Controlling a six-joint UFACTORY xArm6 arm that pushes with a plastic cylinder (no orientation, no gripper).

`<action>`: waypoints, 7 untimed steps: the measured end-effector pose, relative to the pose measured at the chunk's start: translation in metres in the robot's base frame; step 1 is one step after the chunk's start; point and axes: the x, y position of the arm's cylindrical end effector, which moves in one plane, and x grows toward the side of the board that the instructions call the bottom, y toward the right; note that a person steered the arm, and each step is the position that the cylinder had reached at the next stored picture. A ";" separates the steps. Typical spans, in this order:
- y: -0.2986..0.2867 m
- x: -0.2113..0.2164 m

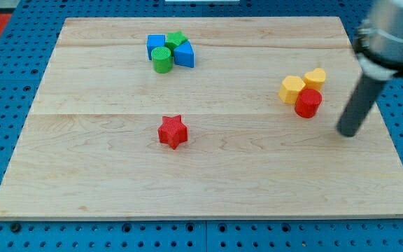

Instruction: Place the red circle above the red star

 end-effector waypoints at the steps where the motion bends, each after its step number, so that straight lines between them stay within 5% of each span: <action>1: 0.022 -0.040; 4: -0.201 -0.048; 6: -0.122 -0.014; 7: -0.161 0.015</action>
